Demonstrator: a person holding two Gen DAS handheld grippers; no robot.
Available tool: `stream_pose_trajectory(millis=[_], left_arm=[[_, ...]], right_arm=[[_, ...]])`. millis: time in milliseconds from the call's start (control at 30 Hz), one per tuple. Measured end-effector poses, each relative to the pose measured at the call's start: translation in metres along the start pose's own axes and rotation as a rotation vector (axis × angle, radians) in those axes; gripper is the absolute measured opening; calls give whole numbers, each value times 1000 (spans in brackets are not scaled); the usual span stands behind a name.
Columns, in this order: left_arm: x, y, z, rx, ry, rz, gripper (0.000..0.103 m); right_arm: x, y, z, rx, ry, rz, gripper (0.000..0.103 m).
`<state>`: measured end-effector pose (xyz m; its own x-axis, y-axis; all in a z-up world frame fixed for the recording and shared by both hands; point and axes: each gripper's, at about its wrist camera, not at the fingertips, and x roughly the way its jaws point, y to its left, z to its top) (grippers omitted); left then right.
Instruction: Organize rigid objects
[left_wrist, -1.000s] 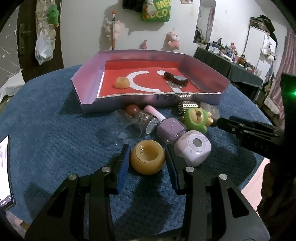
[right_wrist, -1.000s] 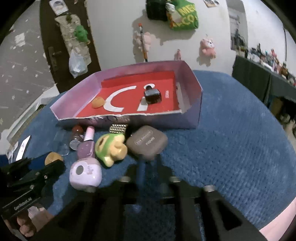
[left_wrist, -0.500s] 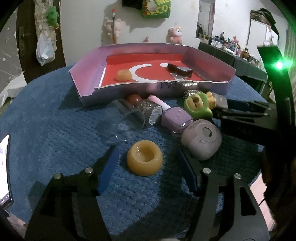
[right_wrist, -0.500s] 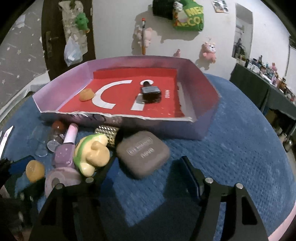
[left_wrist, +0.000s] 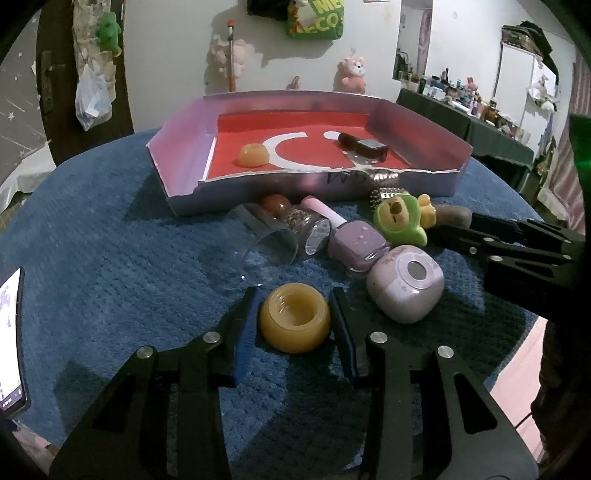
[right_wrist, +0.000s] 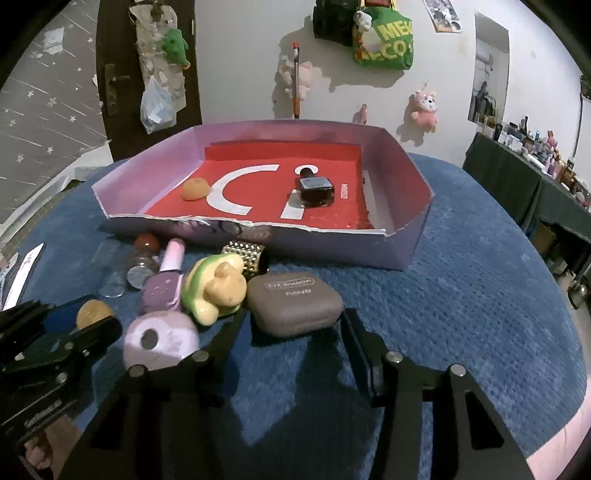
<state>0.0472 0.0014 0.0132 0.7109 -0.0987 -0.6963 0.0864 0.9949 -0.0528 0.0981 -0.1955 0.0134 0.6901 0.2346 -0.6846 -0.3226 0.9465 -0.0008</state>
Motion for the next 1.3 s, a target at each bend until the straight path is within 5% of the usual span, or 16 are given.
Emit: stream_pose_trajectory(millis=[100, 133, 167, 333, 433, 467, 700, 833, 933, 1300], left_arm=[[-3, -1, 2, 2, -9, 4, 36], [-3, -1, 3, 0, -11, 6, 36], [-3, -1, 4, 0, -11, 7, 36], [-1, 2, 2, -1, 2, 5, 36], [5, 4, 1, -16, 21, 5, 37], [6, 4, 2, -15, 17, 8, 37], [11, 1, 2, 3, 12, 33, 59], [11, 3, 2, -4, 6, 32, 60], [11, 5, 2, -12, 0, 34, 60], [12, 3, 1, 6, -6, 47, 60]], right_arm=[[-8, -3, -1, 19, -7, 16, 45], [-10, -3, 0, 20, -3, 37, 6], [-10, -4, -1, 34, 5, 51, 2], [-6, -9, -6, 62, 23, 59, 8], [-5, -14, -9, 75, 7, 36, 65], [-4, -14, -9, 65, 1, 28, 68], [4, -3, -4, 20, -1, 52, 67], [5, -3, -1, 18, -4, 41, 67], [-1, -4, -3, 45, 8, 123, 58], [31, 9, 15, 141, 50, 293, 49]])
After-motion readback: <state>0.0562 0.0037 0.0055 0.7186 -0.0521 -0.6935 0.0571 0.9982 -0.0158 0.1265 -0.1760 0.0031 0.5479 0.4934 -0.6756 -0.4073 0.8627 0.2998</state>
